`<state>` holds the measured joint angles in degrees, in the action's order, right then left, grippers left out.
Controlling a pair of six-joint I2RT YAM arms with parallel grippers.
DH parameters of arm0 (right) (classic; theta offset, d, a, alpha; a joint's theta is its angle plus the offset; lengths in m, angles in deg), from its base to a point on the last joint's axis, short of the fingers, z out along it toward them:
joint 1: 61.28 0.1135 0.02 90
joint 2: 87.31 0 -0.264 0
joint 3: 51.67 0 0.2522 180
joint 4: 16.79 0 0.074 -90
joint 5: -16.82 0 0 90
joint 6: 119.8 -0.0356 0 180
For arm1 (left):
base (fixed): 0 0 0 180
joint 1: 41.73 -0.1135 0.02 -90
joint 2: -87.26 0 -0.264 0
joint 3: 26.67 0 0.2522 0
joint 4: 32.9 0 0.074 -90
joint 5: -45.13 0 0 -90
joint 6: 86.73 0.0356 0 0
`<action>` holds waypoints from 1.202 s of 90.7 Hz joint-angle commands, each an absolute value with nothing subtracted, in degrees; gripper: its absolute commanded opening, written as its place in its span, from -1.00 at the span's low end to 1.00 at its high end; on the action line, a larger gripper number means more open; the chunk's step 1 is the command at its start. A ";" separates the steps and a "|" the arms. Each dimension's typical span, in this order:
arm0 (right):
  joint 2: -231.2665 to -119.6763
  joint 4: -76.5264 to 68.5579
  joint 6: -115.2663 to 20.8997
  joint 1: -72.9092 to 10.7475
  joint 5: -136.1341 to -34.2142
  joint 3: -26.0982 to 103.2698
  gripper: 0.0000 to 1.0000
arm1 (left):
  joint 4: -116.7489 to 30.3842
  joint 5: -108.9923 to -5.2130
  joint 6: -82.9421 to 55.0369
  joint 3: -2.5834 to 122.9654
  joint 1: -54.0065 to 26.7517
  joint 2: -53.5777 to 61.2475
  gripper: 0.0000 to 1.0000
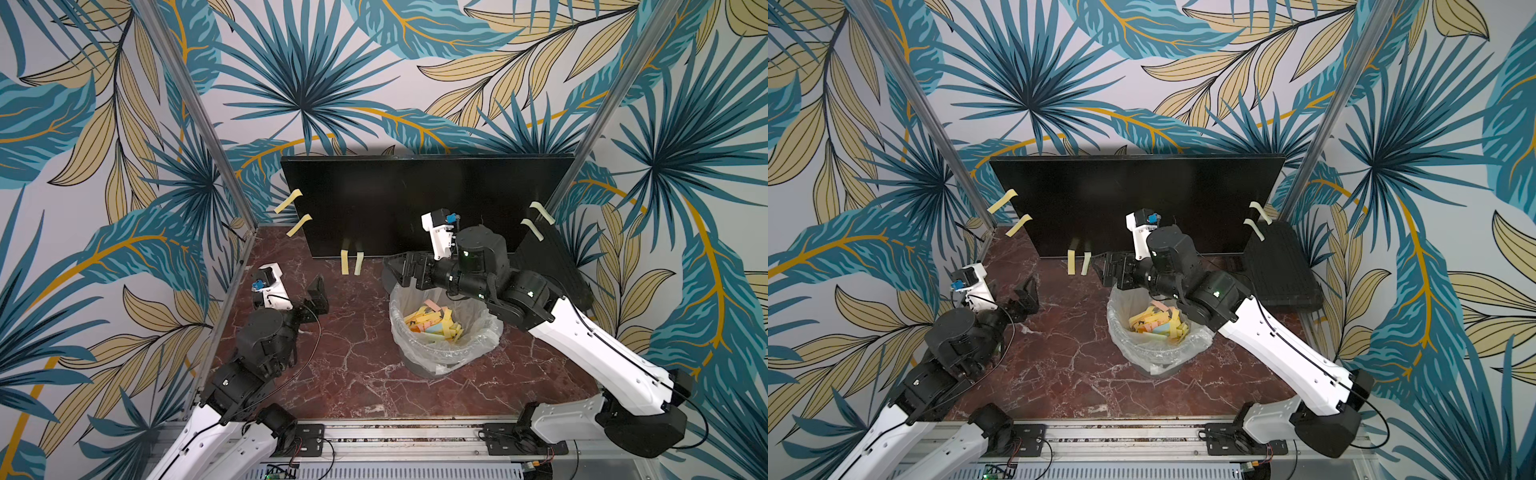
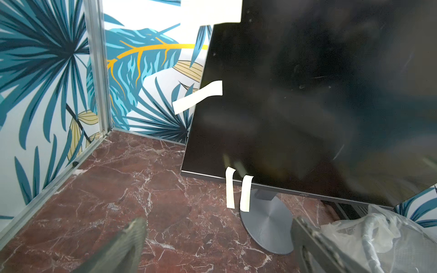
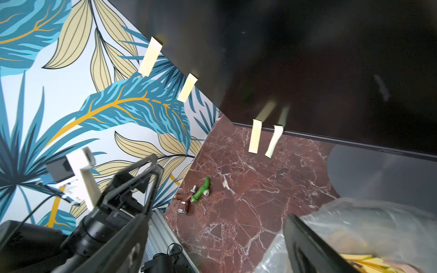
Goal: Remove the sticky note from the monitor
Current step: Tear off the sticky note from the monitor.
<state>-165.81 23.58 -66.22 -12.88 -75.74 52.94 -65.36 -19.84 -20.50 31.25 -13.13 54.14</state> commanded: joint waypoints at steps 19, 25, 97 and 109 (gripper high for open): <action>-172.04 17.14 -68.56 -10.29 -81.80 55.73 0.82 | -52.82 -37.99 -23.05 25.74 -27.64 54.71 1.00; -173.18 16.64 -68.74 -9.70 -81.98 56.23 0.82 | -50.36 -41.50 -23.25 24.99 -30.37 54.31 1.00; -177.19 15.05 -69.17 -8.32 -82.86 56.14 0.82 | -32.77 -74.09 -22.02 33.50 -51.74 32.56 0.79; -177.63 14.69 -69.40 -8.37 -82.93 56.26 0.82 | -32.52 -75.97 -21.87 35.48 -51.86 29.71 0.73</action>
<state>-176.34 16.06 -69.09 -8.68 -82.28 55.44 -34.94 -71.88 -22.88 32.80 -51.27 31.26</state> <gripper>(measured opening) 0.908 0.877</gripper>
